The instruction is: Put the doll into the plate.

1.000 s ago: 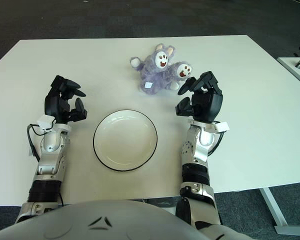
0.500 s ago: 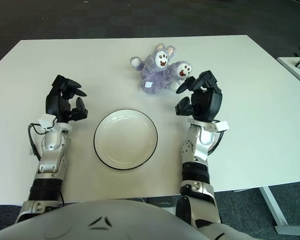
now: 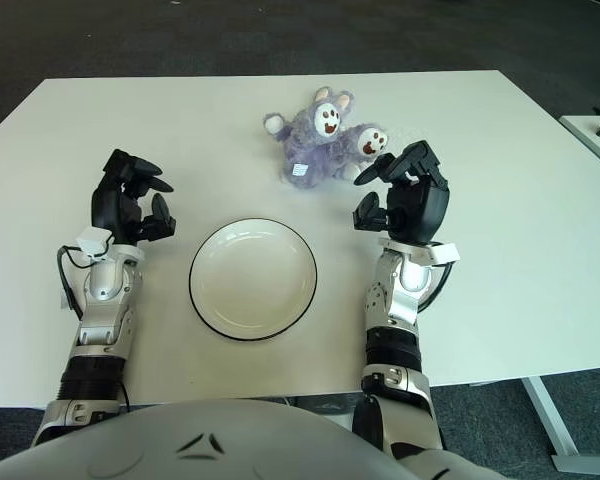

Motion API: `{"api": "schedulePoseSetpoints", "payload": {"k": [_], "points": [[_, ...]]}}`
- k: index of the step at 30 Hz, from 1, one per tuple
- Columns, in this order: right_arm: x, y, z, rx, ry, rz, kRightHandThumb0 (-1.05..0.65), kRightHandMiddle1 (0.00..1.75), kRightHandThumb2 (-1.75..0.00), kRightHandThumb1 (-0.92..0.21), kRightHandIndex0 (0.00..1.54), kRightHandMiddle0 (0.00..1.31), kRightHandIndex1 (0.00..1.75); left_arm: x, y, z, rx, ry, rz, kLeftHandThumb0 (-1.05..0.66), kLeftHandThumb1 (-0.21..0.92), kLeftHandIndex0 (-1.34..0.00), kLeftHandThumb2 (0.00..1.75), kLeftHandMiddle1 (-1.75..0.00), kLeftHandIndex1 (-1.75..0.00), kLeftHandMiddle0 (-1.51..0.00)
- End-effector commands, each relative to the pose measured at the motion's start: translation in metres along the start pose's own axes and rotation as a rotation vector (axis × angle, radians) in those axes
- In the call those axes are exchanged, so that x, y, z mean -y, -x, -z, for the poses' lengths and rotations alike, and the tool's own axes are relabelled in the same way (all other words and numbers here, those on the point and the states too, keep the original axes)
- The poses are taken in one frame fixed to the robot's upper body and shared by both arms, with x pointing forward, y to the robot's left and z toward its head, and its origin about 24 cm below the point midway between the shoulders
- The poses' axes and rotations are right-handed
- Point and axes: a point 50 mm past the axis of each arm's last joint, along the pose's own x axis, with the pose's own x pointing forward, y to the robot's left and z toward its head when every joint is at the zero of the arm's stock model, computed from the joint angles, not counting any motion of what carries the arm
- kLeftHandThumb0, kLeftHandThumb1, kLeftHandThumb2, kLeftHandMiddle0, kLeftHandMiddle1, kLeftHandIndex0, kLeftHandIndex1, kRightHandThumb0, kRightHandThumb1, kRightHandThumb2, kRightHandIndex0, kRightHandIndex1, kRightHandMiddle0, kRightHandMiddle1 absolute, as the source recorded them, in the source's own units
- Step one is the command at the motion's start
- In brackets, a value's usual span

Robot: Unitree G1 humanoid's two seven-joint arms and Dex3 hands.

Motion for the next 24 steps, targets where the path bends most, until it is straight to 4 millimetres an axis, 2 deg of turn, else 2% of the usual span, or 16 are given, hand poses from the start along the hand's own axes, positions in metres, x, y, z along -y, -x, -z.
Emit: {"api": "schedulePoseSetpoints", "payload": {"k": [1,9,10,11,12,13,14,15,17,20,24], "points": [[0.009,0.028,0.013,-0.113,0.022,0.050,0.00,1.75,-1.55,0.01,0.98,0.69,1.33,-0.008,0.030,0.031,-0.177,-0.013,-0.046,-0.01,0.28,-0.51,1.37,-1.75,-1.75,-0.53],[0.008,0.028,0.013,-0.114,0.023,0.050,0.00,1.75,-1.54,0.01,0.98,0.69,1.33,-0.009,0.030,0.030,-0.184,-0.027,-0.048,-0.01,0.29,-0.51,1.36,-1.75,-1.75,-0.52],[0.007,0.023,0.008,-0.148,0.137,0.057,0.00,1.75,-1.54,0.01,0.98,0.69,1.33,-0.009,0.030,0.030,-0.185,-0.028,-0.048,-0.01,0.29,-0.51,1.36,-1.75,-1.75,-0.52],[0.007,0.021,0.004,-0.169,0.238,0.067,-0.01,1.75,-1.45,-0.12,0.79,0.60,1.48,-0.009,0.030,0.030,-0.187,-0.030,-0.048,-0.01,0.29,-0.51,1.36,-1.75,-1.75,-0.52],[0.007,0.020,0.001,-0.180,0.312,0.080,-0.01,1.75,-1.34,-0.21,0.75,0.54,1.46,-0.009,0.030,0.030,-0.188,-0.031,-0.049,-0.01,0.29,-0.51,1.36,-1.75,-1.75,-0.52],[0.008,0.020,-0.002,-0.189,0.353,0.084,-0.01,1.75,-1.18,-0.34,0.69,0.45,1.44,-0.009,0.030,0.030,-0.188,-0.033,-0.049,-0.01,0.29,-0.51,1.36,-1.75,-1.75,-0.52],[0.008,0.020,-0.002,-0.194,0.357,0.082,-0.17,1.75,-1.13,-0.30,0.53,0.30,1.27,-0.009,0.030,0.030,-0.188,-0.034,-0.049,-0.01,0.29,-0.51,1.36,-1.75,-1.75,-0.52],[0.006,0.020,-0.004,-0.198,0.358,0.089,-0.28,1.75,-1.10,-0.27,0.43,0.20,1.16,-0.009,0.030,0.030,-0.188,-0.034,-0.048,-0.01,0.29,-0.51,1.36,-1.75,-1.75,-0.52],[0.004,0.019,-0.006,-0.205,0.364,0.101,-0.34,1.75,-1.13,-0.20,0.30,0.10,1.08,-0.009,0.031,0.030,-0.187,-0.035,-0.048,-0.01,0.29,-0.50,1.36,-1.75,-1.75,-0.52],[0.003,0.018,-0.009,-0.205,0.362,0.130,-0.36,1.75,-1.18,-0.15,0.19,0.03,1.05,-0.009,0.031,0.030,-0.183,-0.039,-0.045,-0.01,0.29,-0.50,1.35,-1.75,-1.75,-0.52],[0.004,0.015,-0.014,-0.178,0.331,0.160,-0.33,1.74,-1.22,-0.12,0.14,0.01,1.05,-0.009,0.031,0.030,-0.177,-0.057,-0.041,-0.01,0.29,-0.50,1.35,-1.75,-1.75,-0.52]]}}
